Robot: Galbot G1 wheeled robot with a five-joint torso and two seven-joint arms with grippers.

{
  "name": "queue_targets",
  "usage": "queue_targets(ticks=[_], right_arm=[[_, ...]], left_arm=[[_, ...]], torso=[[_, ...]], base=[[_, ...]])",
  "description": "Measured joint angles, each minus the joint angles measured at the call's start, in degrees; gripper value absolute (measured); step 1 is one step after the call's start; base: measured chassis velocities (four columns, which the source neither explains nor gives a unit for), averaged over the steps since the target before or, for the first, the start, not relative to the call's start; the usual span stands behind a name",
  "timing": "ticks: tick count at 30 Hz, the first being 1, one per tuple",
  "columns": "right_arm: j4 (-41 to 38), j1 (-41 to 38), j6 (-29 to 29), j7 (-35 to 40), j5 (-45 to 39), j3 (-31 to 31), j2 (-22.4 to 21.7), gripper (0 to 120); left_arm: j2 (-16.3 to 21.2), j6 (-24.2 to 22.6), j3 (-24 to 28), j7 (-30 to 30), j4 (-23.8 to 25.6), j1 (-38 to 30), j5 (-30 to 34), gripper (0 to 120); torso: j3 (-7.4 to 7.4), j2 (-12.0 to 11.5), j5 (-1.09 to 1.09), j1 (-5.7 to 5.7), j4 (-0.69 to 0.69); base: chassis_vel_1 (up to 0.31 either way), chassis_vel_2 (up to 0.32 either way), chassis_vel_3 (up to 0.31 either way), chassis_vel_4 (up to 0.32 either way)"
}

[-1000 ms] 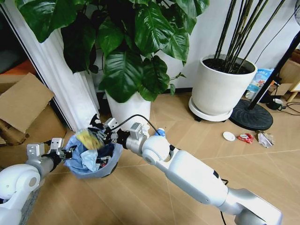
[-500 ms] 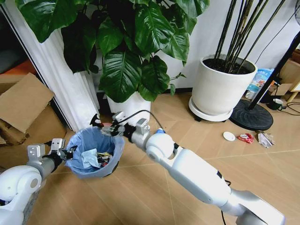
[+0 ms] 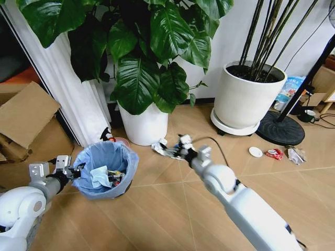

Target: Pick up the trash bin and place the garbage on the floor into it.

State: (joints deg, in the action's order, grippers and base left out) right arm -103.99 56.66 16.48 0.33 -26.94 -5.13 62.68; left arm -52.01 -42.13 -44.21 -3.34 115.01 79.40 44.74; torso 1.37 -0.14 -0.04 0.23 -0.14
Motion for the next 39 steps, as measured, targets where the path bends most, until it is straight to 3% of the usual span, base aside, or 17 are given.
queue_targets(ticks=[9, 19, 39], right_arm=[[-1.40, 9.33, -2.27, -2.63, 3.46, -10.97, -1.80, 100], [-4.14, 15.80, -3.48, -4.17, 5.21, -16.99, -0.36, 100], [-4.78, 22.17, -5.84, -6.49, 11.54, -20.20, 5.29, 100]], left_arm=[[-0.29, 0.00, -1.40, 0.14, 1.38, 2.18, -0.44, 0], [-2.30, 0.00, -2.13, -0.41, 2.70, 3.75, -0.17, 0], [-3.26, 0.00, -1.90, -0.37, 3.46, 4.58, -0.63, 0]], torso=[[0.00, 0.00, 0.01, 0.00, 0.00], [0.00, 0.00, 0.00, 0.00, 0.01], [0.00, 0.00, -0.01, 0.00, 0.01]], base=[[0.000, 0.000, 0.000, 0.000], [0.000, 0.000, 0.000, 0.000], [0.000, 0.000, 0.000, 0.000]])
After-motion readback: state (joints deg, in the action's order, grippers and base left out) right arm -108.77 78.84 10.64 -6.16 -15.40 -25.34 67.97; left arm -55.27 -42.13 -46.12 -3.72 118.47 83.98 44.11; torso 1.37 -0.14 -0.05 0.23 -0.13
